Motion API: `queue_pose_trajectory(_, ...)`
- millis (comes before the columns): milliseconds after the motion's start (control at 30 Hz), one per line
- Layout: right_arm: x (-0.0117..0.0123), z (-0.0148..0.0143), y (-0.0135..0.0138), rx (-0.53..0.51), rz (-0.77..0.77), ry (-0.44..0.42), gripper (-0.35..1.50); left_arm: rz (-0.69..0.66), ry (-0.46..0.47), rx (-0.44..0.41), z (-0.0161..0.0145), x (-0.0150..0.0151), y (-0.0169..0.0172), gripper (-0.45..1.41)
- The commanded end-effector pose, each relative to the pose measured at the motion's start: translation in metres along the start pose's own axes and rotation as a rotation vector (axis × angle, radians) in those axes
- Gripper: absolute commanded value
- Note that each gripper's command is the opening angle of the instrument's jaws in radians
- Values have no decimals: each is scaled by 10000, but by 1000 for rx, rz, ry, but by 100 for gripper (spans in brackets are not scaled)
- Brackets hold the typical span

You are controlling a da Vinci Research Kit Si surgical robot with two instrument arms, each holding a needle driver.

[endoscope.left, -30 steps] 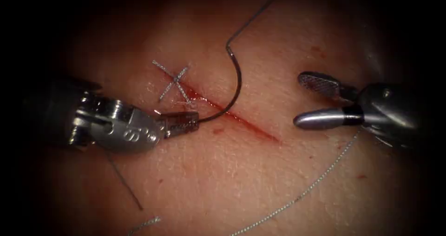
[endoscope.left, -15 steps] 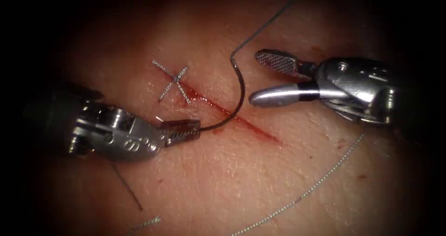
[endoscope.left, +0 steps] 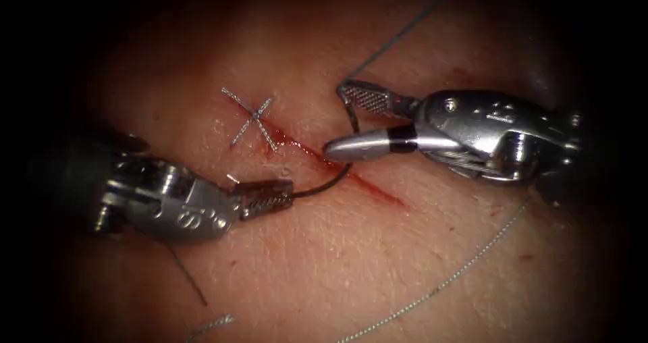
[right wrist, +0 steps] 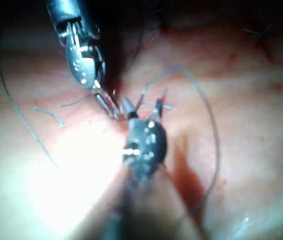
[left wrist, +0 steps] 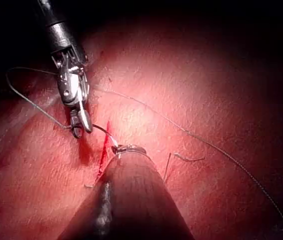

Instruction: Wound Closure

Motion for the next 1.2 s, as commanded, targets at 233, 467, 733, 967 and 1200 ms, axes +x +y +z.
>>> queue_pose_trajectory(233, -9, 3, -4, 17, -19, -5, -35, 3, 3, 1, 6, 1, 4, -45)
queue_pose_trajectory(467, -8, -9, -2, 14, -60, -4, -35, -166, 27, -24, 4, 4, -7, 22)
queue_pose_trajectory(733, -8, -10, -3, 28, -202, 7, -35, -535, 144, -184, -16, 24, -31, 76)
queue_pose_trajectory(967, -2, -17, -12, 92, -396, 39, -35, -726, 119, -308, -25, 31, -61, 75)
queue_pose_trajectory(1200, 14, -20, -33, 160, -597, 83, -35, -837, -54, -384, -9, 18, -66, 81)
